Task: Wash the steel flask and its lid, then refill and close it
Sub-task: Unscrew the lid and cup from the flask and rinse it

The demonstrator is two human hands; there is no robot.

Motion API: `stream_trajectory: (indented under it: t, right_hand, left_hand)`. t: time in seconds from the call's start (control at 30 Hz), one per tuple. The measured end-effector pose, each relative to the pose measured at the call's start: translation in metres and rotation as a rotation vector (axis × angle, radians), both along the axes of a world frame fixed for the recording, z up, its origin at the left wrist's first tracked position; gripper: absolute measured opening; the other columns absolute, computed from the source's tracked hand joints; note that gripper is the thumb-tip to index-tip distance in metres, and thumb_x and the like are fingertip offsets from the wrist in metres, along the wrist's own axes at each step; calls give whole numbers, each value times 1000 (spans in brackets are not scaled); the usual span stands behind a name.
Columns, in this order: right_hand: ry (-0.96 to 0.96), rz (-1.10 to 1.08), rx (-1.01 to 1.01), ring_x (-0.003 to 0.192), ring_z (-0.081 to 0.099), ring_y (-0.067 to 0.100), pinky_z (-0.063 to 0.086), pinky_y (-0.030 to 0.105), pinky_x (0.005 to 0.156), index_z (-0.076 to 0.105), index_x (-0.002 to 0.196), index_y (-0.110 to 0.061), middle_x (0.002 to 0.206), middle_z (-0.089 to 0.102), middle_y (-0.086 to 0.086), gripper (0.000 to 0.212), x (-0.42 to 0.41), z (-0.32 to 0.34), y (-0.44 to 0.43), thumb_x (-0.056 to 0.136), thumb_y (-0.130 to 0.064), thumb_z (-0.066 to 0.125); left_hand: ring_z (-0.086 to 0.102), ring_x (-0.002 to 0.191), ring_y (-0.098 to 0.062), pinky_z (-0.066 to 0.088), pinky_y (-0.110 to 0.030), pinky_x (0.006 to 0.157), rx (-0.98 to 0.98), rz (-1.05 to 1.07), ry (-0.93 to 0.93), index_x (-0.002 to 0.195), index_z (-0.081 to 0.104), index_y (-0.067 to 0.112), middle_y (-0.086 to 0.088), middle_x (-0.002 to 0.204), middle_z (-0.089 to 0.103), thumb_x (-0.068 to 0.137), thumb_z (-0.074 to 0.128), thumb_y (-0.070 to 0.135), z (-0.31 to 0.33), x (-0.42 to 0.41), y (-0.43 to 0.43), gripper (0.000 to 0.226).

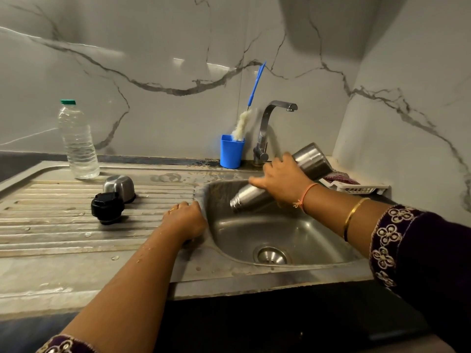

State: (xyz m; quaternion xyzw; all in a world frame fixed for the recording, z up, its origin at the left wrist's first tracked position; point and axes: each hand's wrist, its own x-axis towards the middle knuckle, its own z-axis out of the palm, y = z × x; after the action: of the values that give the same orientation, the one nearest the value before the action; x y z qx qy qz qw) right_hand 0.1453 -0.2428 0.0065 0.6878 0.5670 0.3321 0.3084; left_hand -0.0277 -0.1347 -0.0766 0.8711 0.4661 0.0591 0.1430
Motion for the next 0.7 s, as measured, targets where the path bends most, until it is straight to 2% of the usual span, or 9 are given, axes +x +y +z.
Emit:
stream_trajectory:
  t: [0.13, 0.23, 0.3, 0.4, 0.6, 0.7]
  right_hand:
    - [119, -121, 199, 108, 52, 33, 38, 46, 93, 26, 142, -30, 119, 53, 14, 71, 0, 8, -3, 82, -33, 64]
    - [26, -126, -71, 109, 53, 37, 38, 53, 96, 35, 136, -27, 117, 56, 15, 60, -4, -20, -7, 83, -32, 64]
    - [-3, -138, -189, 112, 52, 39, 35, 56, 98, 35, 138, -26, 120, 54, 17, 60, -4, -41, -11, 85, -30, 63]
    - [140, -221, -131, 115, 49, 39, 35, 54, 97, 26, 143, -28, 125, 50, 18, 72, -3, -46, -13, 83, -31, 65]
    - [116, -220, -133, 115, 49, 38, 34, 54, 97, 31, 139, -28, 124, 51, 16, 69, 0, -42, -11, 81, -32, 68]
    - [171, -205, -28, 115, 49, 36, 36, 51, 96, 27, 141, -30, 125, 51, 15, 72, 3, -32, -10, 81, -36, 67]
  left_hand:
    - [29, 138, -35, 29, -46, 112, -59, 44, -117, 151, 9, 12, -17, 153, 25, 90, 54, 12, 2, -1, 0, 76]
    - [29, 138, -35, 29, -46, 112, -66, 46, -112, 151, 10, 12, -17, 152, 26, 90, 54, 12, 2, -1, -1, 75]
    - [30, 138, -35, 29, -46, 112, -60, 41, -107, 151, 12, 12, -17, 152, 27, 91, 52, 13, 2, 0, 0, 72]
    - [32, 136, -35, 31, -46, 110, -44, 38, -109, 149, 18, 12, -17, 151, 28, 92, 49, 16, 1, 0, 2, 65]
    - [33, 135, -34, 32, -45, 110, -44, 43, -112, 149, 21, 13, -16, 151, 28, 94, 47, 18, 0, 1, 4, 62]
    - [35, 133, -35, 34, -44, 107, -53, 44, -151, 148, 24, 11, -17, 150, 29, 95, 43, 16, 2, 1, 6, 56]
